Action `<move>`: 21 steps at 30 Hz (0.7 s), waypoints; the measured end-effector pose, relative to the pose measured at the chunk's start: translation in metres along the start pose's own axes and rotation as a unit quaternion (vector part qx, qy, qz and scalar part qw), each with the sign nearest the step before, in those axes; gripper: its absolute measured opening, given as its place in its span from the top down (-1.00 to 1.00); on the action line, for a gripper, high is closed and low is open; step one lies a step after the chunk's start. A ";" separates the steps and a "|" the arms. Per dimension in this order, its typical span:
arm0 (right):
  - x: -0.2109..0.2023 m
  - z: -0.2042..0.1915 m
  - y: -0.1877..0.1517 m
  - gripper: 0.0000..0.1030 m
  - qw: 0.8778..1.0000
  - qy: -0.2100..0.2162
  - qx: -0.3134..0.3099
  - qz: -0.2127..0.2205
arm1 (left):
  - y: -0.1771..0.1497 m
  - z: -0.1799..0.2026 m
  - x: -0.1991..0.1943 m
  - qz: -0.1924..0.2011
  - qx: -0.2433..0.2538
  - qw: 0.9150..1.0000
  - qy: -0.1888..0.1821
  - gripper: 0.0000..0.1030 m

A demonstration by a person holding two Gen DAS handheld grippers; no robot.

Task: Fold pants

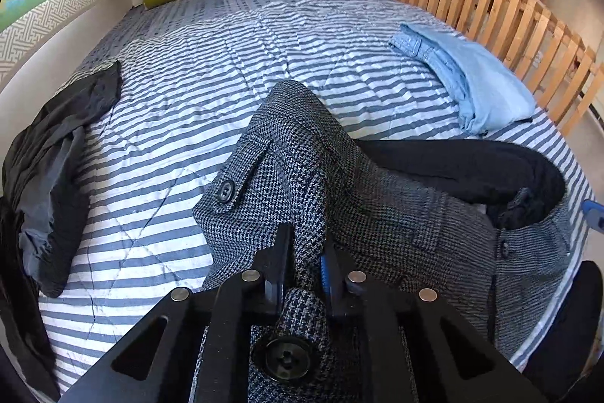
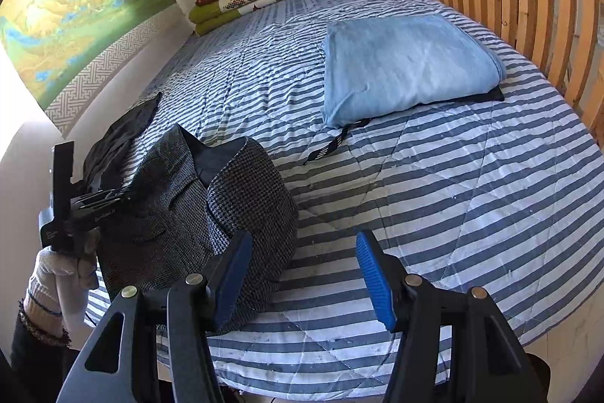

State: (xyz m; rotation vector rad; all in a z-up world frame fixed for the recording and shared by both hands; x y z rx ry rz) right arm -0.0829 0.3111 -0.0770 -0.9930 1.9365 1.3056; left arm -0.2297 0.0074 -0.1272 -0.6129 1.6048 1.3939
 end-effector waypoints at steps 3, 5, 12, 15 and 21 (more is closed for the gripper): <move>0.000 -0.002 0.004 -0.04 1.000 -0.001 -0.008 0.000 | -0.016 -0.025 -0.043 0.027 -0.051 0.998 -0.040 0.75; 0.000 -0.006 0.007 -0.04 1.000 0.000 -0.020 0.001 | -0.032 -0.054 -0.070 0.044 -0.097 0.992 -0.065 0.78; 0.018 -0.038 0.018 -0.04 0.998 0.025 -0.062 -0.009 | -0.111 -0.177 -0.088 0.019 -0.210 0.977 0.005 0.82; 0.031 -0.052 0.023 -0.04 0.996 0.033 -0.079 -0.016 | -0.136 -0.213 -0.071 -0.022 -0.234 0.970 0.055 0.82; 0.052 -0.061 0.028 -0.04 0.994 0.030 -0.106 -0.028 | -0.124 -0.182 -0.097 0.036 -0.177 0.982 0.046 -0.37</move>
Point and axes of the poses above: each gripper's, at about its wrist camera, not at the fingertips, and x roughly the way its jaws point, z to its right, y to its top, the point moved 5 cm from there along x, roughly the way its jaws point, and after that the axes turned 4 degrees about -z, right-handed, at the moved point
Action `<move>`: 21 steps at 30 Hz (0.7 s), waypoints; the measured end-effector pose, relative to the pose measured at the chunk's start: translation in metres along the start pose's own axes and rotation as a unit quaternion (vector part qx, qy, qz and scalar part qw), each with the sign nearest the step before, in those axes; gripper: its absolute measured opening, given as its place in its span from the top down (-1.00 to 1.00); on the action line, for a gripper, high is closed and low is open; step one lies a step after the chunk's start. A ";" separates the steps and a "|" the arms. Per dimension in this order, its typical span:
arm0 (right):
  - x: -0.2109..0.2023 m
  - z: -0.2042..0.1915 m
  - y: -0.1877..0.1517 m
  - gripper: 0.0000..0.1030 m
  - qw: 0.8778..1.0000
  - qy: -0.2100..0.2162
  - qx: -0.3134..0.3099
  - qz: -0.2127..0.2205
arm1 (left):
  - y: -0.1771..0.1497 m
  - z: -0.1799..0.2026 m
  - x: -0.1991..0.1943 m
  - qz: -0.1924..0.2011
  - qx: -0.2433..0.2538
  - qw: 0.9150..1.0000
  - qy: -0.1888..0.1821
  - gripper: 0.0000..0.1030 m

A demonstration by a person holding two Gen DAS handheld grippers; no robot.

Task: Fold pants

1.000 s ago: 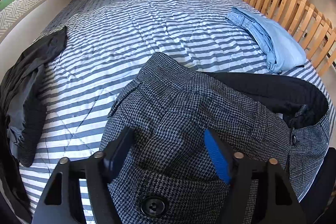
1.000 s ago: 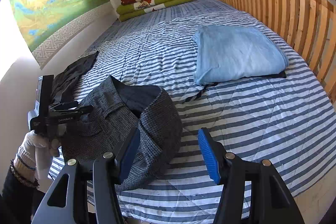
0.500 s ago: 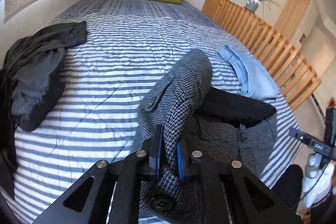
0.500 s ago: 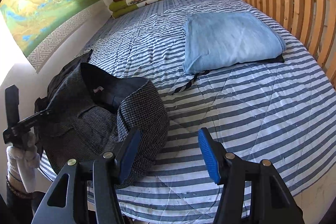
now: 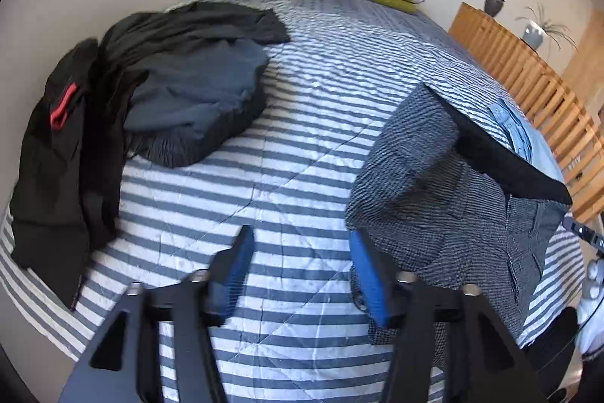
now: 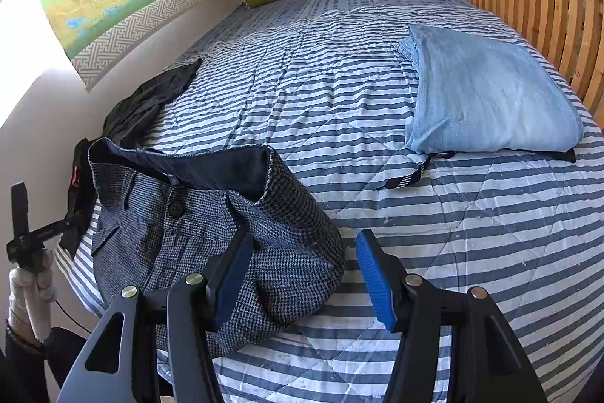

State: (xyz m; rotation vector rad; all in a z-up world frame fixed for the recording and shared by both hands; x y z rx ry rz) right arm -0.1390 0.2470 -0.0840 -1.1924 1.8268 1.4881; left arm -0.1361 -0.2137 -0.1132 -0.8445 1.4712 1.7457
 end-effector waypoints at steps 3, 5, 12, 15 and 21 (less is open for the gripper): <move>0.009 0.009 0.002 -0.04 1.000 0.000 0.002 -0.006 | 0.013 0.042 -0.001 0.018 0.076 0.997 0.022 -0.42; 0.012 0.015 0.003 -0.04 1.000 0.006 0.006 -0.006 | 0.025 0.068 0.007 0.027 0.115 0.992 0.042 -0.44; 0.007 0.024 0.004 -0.06 1.000 0.016 -0.020 0.000 | 0.050 0.107 0.066 -0.005 0.164 0.984 0.067 0.17; 0.006 0.021 0.003 -0.10 0.999 0.011 -0.047 -0.001 | 0.053 0.102 0.075 -0.019 0.136 0.990 0.036 0.68; 0.008 0.010 0.012 -0.24 0.995 0.015 -0.094 0.004 | 0.045 0.067 0.050 -0.010 0.087 0.996 -0.007 0.78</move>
Point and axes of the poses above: each gripper's, at about its wrist camera, not at the fingertips, and x roughly the way its jaws point, z to its right, y to its top, the point moved 5 cm from there along x, roughly the way its jaws point, and after that the axes turned 4 degrees about -z, right-handed, at the moved point
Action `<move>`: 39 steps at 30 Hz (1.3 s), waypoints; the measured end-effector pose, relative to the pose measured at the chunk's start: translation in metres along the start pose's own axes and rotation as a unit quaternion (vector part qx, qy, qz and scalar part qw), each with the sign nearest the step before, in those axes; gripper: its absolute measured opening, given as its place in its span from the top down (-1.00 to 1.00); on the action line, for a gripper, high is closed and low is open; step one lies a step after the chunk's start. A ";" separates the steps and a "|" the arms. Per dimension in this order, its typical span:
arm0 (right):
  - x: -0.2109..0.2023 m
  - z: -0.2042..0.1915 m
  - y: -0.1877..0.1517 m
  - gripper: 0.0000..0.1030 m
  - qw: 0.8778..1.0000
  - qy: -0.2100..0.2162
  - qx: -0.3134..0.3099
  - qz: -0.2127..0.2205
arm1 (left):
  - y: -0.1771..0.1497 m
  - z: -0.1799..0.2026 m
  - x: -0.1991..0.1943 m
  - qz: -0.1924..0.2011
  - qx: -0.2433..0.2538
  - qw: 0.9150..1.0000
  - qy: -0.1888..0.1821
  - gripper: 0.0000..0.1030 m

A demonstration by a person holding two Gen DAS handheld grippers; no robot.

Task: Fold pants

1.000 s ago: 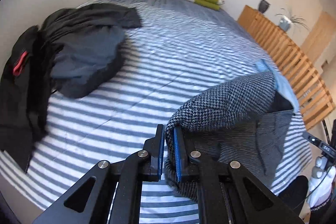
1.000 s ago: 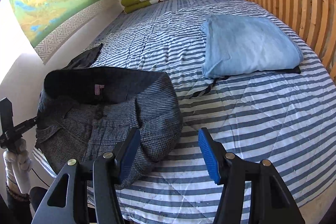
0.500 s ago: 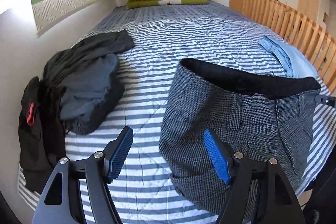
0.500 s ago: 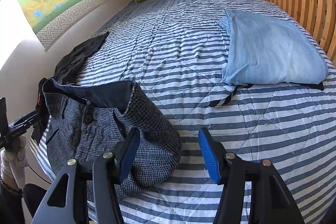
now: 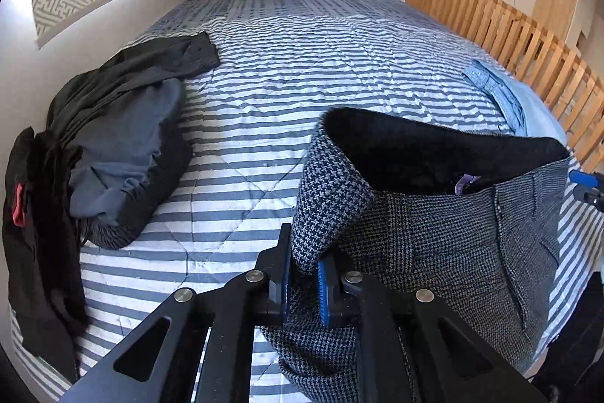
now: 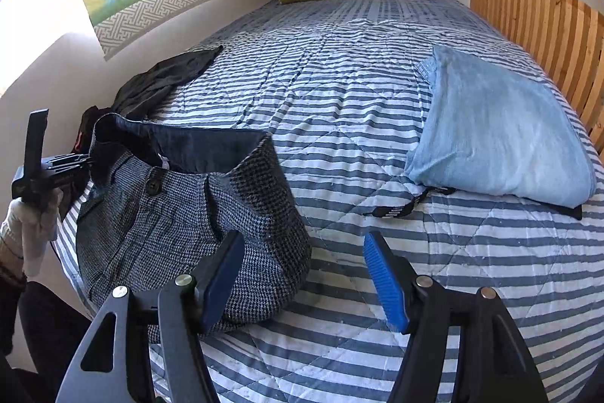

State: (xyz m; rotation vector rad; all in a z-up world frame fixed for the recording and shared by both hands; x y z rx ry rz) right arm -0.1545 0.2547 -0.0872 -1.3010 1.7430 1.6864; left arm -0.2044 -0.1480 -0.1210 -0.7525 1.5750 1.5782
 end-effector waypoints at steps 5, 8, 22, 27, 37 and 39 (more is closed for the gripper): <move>0.016 -0.019 0.025 -0.34 0.999 0.014 -0.052 0.003 | -0.010 -0.026 -0.005 -0.005 -0.029 0.999 -0.019 0.79; 0.036 -0.026 0.045 -0.36 0.997 0.037 -0.064 -0.002 | -0.011 -0.024 -0.003 -0.002 -0.021 1.000 -0.016 0.79; -0.001 -0.045 0.078 0.82 0.995 0.076 -0.047 0.039 | 0.027 -0.004 -0.095 0.091 -0.035 0.994 -0.039 0.82; -0.092 -0.059 0.093 0.83 0.990 0.065 -0.050 0.111 | 0.043 0.014 -0.192 0.168 -0.028 0.984 -0.051 0.82; -0.267 -0.103 0.077 0.84 0.964 0.050 -0.086 0.245 | 0.034 0.060 -0.366 0.277 0.030 0.960 -0.031 0.82; -0.295 -0.108 0.076 0.84 0.957 0.047 -0.086 0.274 | 0.034 0.068 -0.386 0.289 0.040 0.956 -0.030 0.82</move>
Point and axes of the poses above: each gripper's, at about its wrist camera, not at the fingertips, and x roughly the way its jaws point, z to its right, y to its top, the point moved 5 cm from there along x, roughly the way its jaws point, and after that the axes turned 4 degrees about -z, right-handed, at the moved point
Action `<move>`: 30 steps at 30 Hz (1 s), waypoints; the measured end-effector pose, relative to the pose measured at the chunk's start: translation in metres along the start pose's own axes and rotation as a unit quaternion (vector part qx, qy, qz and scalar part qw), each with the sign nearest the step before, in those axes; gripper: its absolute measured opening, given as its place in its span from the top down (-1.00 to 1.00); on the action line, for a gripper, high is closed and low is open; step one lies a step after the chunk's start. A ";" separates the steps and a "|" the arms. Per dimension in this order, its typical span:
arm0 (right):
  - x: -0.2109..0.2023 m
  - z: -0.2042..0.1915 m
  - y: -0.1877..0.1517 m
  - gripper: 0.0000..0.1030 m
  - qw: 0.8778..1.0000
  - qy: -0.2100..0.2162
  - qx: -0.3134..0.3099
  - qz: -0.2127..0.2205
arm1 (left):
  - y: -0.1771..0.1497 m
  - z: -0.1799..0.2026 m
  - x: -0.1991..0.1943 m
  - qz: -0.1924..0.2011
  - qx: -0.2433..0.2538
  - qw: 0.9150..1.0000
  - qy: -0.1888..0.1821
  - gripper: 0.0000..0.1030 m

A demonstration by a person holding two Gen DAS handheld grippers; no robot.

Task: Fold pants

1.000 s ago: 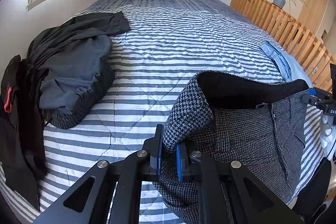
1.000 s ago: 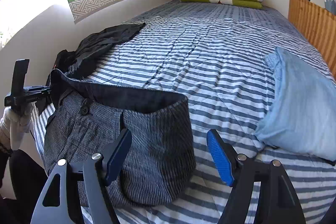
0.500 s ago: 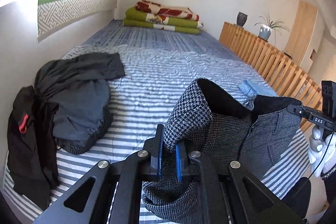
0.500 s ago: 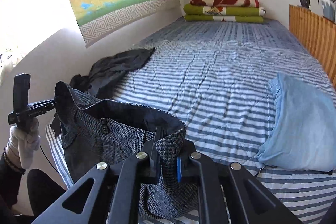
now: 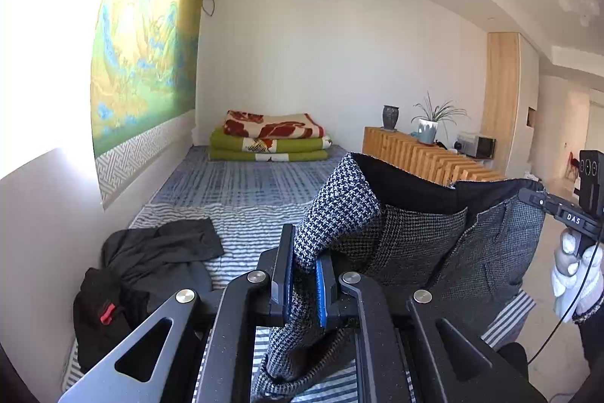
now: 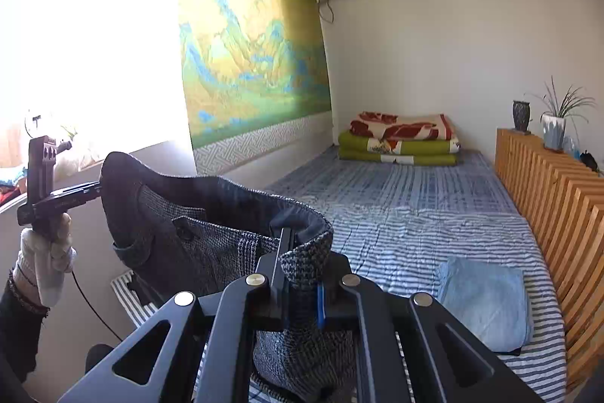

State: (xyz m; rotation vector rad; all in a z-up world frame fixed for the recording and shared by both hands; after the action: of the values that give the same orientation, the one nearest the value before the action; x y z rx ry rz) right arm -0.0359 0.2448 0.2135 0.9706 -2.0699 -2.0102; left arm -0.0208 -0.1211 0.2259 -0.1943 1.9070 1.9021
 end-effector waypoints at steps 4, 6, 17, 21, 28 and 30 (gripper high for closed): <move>-0.014 0.003 0.023 0.84 1.000 -0.011 -0.001 0.024 | 0.013 0.008 0.005 -0.003 0.010 1.000 0.000 0.82; -0.002 0.012 0.025 0.84 1.000 -0.014 0.007 0.016 | 0.013 0.005 0.024 -0.022 0.000 1.000 -0.011 0.82; 0.228 0.133 -0.051 0.82 0.984 -0.044 0.086 -0.151 | -0.079 -0.058 0.341 -0.229 -0.079 0.970 0.010 0.57; 0.327 0.193 -0.099 0.44 0.957 -0.127 0.099 -0.241 | -0.125 -0.080 0.420 -0.261 -0.101 0.958 0.060 0.53; 0.342 0.224 -0.165 0.27 0.940 -0.095 0.139 -0.298 | -0.198 -0.112 0.433 -0.303 -0.116 0.945 0.040 0.20; 0.330 0.220 -0.185 0.26 0.934 -0.085 0.147 -0.315 | -0.213 -0.120 0.407 -0.311 -0.113 0.943 0.041 0.11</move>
State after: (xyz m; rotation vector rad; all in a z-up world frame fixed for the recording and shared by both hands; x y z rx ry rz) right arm -0.3360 0.2846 -0.1017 1.7667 -2.4239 -2.1335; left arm -0.3244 -0.1650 -0.1363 -0.8498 1.4251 1.6693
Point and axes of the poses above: each gripper's, at about its wrist camera, not at the fingertips, and x roughly the way its jaws point, z to its right, y to its top, the point moved 5 cm from there along x, roughly the way its jaws point, and after that the axes turned 4 degrees about -z, right-handed, at the moved point
